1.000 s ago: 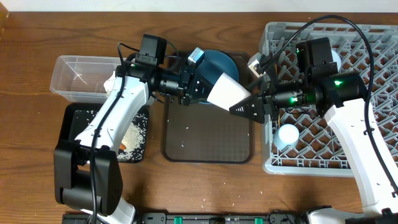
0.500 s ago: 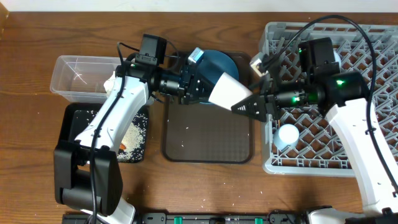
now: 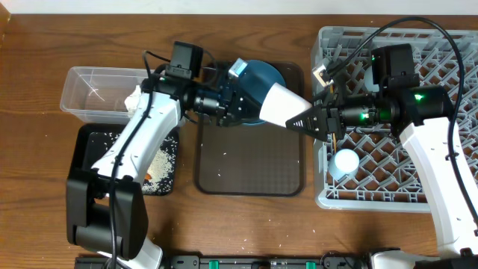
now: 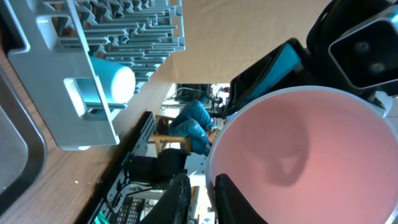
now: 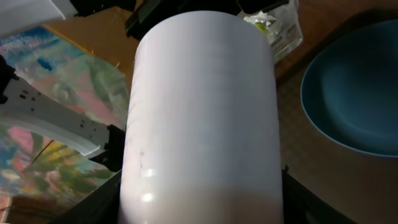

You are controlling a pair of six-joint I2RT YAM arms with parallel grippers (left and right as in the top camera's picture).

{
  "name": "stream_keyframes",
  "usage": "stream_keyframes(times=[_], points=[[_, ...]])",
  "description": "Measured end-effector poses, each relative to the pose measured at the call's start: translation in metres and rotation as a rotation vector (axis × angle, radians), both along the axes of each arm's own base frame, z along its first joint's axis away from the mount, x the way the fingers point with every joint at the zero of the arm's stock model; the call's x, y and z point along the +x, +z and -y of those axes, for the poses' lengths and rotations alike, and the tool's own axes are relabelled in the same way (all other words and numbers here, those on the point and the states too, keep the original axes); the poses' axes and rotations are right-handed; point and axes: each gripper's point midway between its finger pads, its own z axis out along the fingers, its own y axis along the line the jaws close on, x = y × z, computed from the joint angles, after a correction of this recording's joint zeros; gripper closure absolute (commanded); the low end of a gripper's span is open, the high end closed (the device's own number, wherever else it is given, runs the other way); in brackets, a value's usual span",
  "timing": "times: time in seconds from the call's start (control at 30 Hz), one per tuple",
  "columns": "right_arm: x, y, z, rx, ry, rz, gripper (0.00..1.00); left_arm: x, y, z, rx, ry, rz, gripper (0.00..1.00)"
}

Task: Sort waste into correct bins and load items into the dishwasher rack
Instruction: 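Grasp the pink cup with the right gripper and open the left, then carry the pink cup right and lower it into the grey rack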

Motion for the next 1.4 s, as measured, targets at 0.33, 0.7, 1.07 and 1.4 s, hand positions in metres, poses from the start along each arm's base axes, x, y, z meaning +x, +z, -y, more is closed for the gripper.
stream_keyframes(times=[0.33, 0.7, 1.07, 1.4], points=[[0.009, 0.005, 0.001, 0.015, -0.021, 0.022, 0.46, -0.003, -0.001, 0.005, 0.008, -0.012, 0.005, 0.73], [0.016, -0.001, 0.034, -0.013, -0.150, -0.067, 0.57, 0.039, -0.043, -0.029, 0.257, 0.193, 0.060, 0.65], [-0.006, -0.022, 0.139, -0.437, -0.634, -0.168, 0.57, 0.065, -0.083, -0.064, 0.525, 0.344, 0.090, 0.43], [-0.056, -0.046, 0.209, -0.811, -0.936, -0.365, 0.60, 0.069, -0.091, -0.072, 0.584, 0.371, 0.099, 0.13]])
